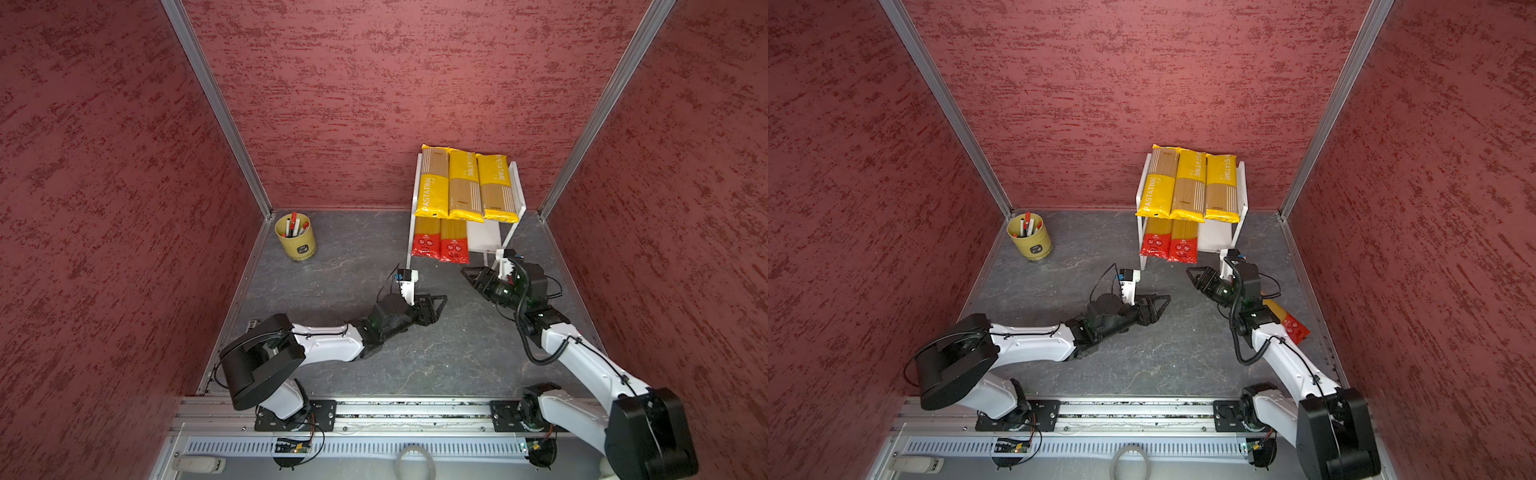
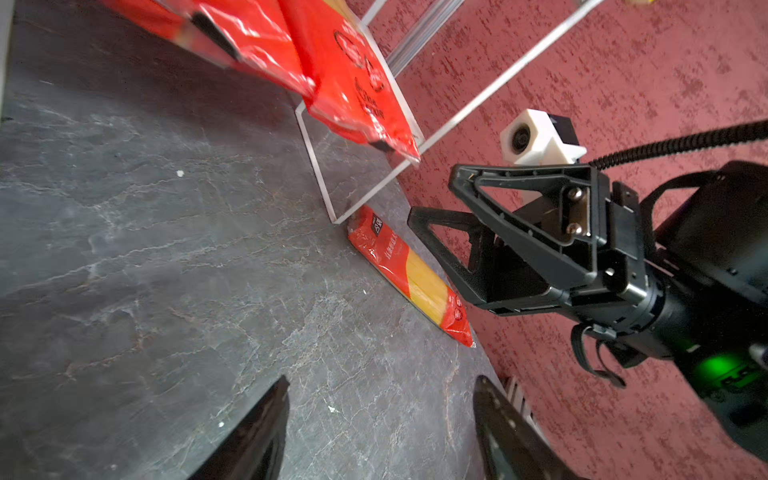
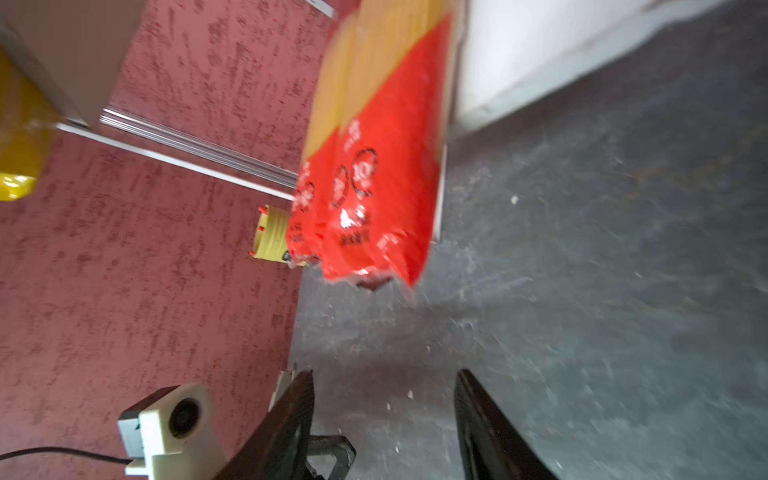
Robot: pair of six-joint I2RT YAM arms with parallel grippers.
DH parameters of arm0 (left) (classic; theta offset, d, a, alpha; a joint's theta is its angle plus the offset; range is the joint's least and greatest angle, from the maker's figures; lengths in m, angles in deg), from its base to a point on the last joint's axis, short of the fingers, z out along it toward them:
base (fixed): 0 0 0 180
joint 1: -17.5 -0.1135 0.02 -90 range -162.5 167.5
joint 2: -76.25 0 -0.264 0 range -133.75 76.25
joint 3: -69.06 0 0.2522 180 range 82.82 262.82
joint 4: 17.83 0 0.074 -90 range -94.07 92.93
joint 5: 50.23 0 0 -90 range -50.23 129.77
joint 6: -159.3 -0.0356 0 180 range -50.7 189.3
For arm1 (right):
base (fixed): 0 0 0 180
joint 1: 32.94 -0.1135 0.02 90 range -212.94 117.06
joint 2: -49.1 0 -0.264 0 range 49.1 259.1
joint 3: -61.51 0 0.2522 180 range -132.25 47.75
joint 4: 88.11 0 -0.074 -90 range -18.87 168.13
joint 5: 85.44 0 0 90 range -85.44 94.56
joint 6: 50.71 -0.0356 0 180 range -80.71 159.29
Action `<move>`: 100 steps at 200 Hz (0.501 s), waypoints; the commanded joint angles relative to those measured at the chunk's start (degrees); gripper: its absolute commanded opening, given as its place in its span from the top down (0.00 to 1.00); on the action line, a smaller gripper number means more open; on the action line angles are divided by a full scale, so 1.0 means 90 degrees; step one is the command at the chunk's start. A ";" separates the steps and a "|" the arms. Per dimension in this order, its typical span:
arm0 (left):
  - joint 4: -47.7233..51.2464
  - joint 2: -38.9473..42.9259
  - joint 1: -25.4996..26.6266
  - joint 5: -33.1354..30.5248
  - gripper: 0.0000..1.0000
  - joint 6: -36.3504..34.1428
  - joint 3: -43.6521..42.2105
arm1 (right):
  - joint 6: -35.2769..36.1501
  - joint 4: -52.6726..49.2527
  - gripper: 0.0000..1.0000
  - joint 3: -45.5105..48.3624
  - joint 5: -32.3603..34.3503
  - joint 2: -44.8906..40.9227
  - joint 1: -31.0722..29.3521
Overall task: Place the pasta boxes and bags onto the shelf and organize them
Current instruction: 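Open both grippers and withdraw them from the shelf, then reach the right gripper to the last red pack lying on the table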
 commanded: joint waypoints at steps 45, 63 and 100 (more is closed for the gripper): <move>-0.0889 -0.0742 0.0334 -0.0081 0.29 -0.0521 0.0340 | 0.0746 -0.3077 0.38 -0.0287 0.2797 0.0020 0.1165; -0.0885 -0.0766 0.0374 -0.0092 0.28 -0.0507 0.0321 | 0.0634 -0.2883 0.35 -0.0415 0.3336 -0.0001 0.1583; -0.0821 -0.0713 0.0378 -0.0099 0.28 -0.0444 0.0237 | 0.0505 -0.2205 0.32 -0.0411 0.3880 0.0546 0.2400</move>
